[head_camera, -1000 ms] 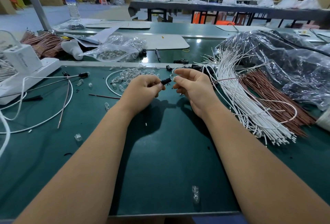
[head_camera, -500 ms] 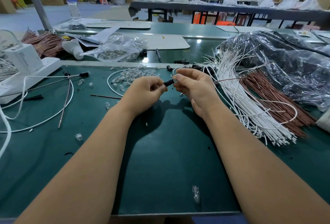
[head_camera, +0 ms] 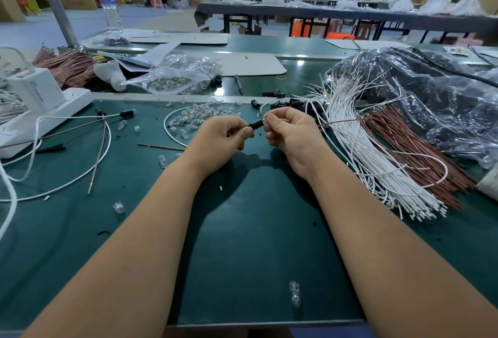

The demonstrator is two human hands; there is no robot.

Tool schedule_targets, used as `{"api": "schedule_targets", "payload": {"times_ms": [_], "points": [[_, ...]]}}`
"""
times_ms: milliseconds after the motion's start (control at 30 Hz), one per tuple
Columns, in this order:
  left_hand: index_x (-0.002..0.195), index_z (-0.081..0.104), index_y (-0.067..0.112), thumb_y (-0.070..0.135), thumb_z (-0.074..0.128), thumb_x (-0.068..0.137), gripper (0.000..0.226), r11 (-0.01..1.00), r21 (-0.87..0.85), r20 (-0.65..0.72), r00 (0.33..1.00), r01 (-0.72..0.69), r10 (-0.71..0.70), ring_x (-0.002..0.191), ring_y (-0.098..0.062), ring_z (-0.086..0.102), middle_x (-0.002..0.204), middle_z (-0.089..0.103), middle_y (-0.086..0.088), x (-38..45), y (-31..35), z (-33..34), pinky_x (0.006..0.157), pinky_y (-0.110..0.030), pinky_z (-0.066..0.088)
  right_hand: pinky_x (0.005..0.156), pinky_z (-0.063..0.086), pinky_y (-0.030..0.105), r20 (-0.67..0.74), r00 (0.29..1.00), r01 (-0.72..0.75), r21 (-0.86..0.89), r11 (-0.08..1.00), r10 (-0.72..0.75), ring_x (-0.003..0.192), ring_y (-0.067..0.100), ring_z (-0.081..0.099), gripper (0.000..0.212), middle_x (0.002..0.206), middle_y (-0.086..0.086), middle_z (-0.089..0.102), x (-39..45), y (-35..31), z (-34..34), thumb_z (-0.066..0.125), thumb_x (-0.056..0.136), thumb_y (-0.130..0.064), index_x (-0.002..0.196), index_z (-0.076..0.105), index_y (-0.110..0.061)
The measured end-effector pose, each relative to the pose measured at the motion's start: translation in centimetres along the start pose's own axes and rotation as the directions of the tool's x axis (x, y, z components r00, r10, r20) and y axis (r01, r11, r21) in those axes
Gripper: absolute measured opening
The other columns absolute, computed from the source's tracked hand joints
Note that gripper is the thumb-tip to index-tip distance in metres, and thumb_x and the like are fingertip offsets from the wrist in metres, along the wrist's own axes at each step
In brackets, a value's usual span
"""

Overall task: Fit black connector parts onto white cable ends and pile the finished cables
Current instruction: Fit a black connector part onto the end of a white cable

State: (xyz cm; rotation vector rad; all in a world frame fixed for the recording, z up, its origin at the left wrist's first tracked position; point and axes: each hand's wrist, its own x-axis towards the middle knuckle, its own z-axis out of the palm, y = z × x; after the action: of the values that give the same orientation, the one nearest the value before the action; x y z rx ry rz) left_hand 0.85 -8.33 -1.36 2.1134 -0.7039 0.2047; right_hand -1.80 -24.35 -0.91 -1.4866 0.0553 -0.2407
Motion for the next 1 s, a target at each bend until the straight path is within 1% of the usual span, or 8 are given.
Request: {"api": "schedule_targets", "payload": {"times_ms": [133, 267, 400, 633, 700, 800, 900, 1000], "points": [[0.087, 0.07, 0.01, 0.017, 0.059, 0.094, 0.014, 1.0, -0.024, 0.0, 1.0, 0.004, -0.004, 0.05, 0.0, 0.042, 0.062, 0.059, 0.005, -0.14, 0.02, -0.17, 0.054, -0.014, 0.034, 0.057, 0.044, 0.021, 0.014, 0.999, 0.036, -0.032, 0.999, -0.036, 0.055, 0.009, 0.05, 0.015, 0.069, 0.004, 0.057, -0.11, 0.15, -0.04, 0.054, 0.097, -0.005, 0.083, 0.057, -0.01], [0.085, 0.071, 0.007, 0.017, 0.062, 0.092, 0.015, 1.0, 0.022, -0.009, 1.0, 0.002, -0.002, 0.049, 0.001, 0.043, 0.061, 0.06, 0.005, -0.23, -0.05, -0.07, 0.053, -0.013, 0.033, 0.053, 0.044, 0.017, -0.032, 0.995, 0.087, -0.159, 0.983, -0.094, 0.049, 0.004, 0.051, 0.017, 0.066, 0.002, 0.059, -0.16, 0.38, 0.11, 0.058, 0.095, -0.005, 0.078, 0.056, -0.01], [0.078, 0.071, 0.007, 0.02, 0.063, 0.092, 0.02, 0.999, 0.037, -0.029, 1.0, -0.007, 0.008, 0.052, -0.003, 0.044, 0.063, 0.063, 0.001, -0.24, 0.12, 0.08, 0.056, -0.019, 0.037, 0.052, 0.046, 0.016, -0.079, 0.991, 0.096, -0.18, 0.979, -0.112, 0.048, 0.002, 0.052, 0.02, 0.066, 0.002, 0.059, -0.2, 0.58, 0.33, 0.058, 0.095, -0.007, 0.075, 0.055, -0.012], [0.082, 0.071, 0.004, 0.02, 0.063, 0.093, 0.021, 0.997, -0.071, -0.02, 0.999, 0.035, -0.036, 0.051, -0.008, 0.039, 0.066, 0.065, -0.011, -0.35, 0.3, -0.08, 0.056, -0.026, 0.034, 0.052, 0.041, 0.017, 0.046, 0.994, 0.1, -0.13, 0.986, -0.095, 0.05, 0.006, 0.047, 0.02, 0.065, 0.003, 0.057, -0.24, 0.44, -0.36, 0.053, 0.096, -0.003, 0.077, 0.053, -0.01], [0.081, 0.071, 0.002, 0.019, 0.063, 0.092, 0.022, 0.996, -0.086, -0.036, 0.999, 0.034, -0.037, 0.049, -0.006, 0.038, 0.065, 0.065, -0.012, -0.35, 0.39, 0.04, 0.053, -0.022, 0.032, 0.053, 0.039, 0.019, 0.05, 0.995, 0.098, -0.146, 0.985, -0.091, 0.051, 0.007, 0.046, 0.021, 0.064, 0.003, 0.056, -0.19, 0.49, -0.39, 0.053, 0.096, -0.003, 0.077, 0.052, -0.01], [0.08, 0.071, 0.002, 0.018, 0.063, 0.092, 0.021, 0.998, -0.053, -0.022, 0.999, 0.033, -0.034, 0.044, -0.003, 0.036, 0.06, 0.061, -0.005, -0.32, 0.42, 0.11, 0.047, -0.015, 0.03, 0.053, 0.038, 0.018, 0.052, 0.994, 0.102, -0.167, 0.981, -0.094, 0.051, 0.008, 0.044, 0.023, 0.064, 0.003, 0.054, -0.2, 0.5, -0.38, 0.053, 0.096, -0.003, 0.076, 0.051, -0.012], [0.079, 0.07, 0.004, 0.019, 0.064, 0.091, 0.02, 0.999, -0.02, -0.005, 0.999, 0.036, -0.037, 0.044, -0.006, 0.033, 0.06, 0.059, -0.011, -0.27, 0.23, 0.1, 0.045, -0.018, 0.028, 0.054, 0.037, 0.018, 0.072, 0.992, 0.12, -0.209, 0.971, -0.107, 0.054, 0.009, 0.042, 0.024, 0.064, 0.002, 0.052, -0.27, 0.41, -0.42, 0.053, 0.096, -0.003, 0.075, 0.049, -0.014], [0.075, 0.069, 0.013, 0.021, 0.065, 0.091, 0.018, 0.998, 0.048, -0.001, 0.999, 0.034, -0.034, 0.047, -0.011, 0.039, 0.058, 0.058, -0.007, -0.15, 0.06, 0.18, 0.049, -0.025, 0.034, 0.056, 0.034, 0.021, 0.09, 0.989, 0.135, -0.23, 0.964, -0.117, 0.056, 0.011, 0.039, 0.025, 0.064, 0.001, 0.05, -0.25, 0.35, -0.48, 0.051, 0.097, -0.002, 0.075, 0.048, -0.014]]}}
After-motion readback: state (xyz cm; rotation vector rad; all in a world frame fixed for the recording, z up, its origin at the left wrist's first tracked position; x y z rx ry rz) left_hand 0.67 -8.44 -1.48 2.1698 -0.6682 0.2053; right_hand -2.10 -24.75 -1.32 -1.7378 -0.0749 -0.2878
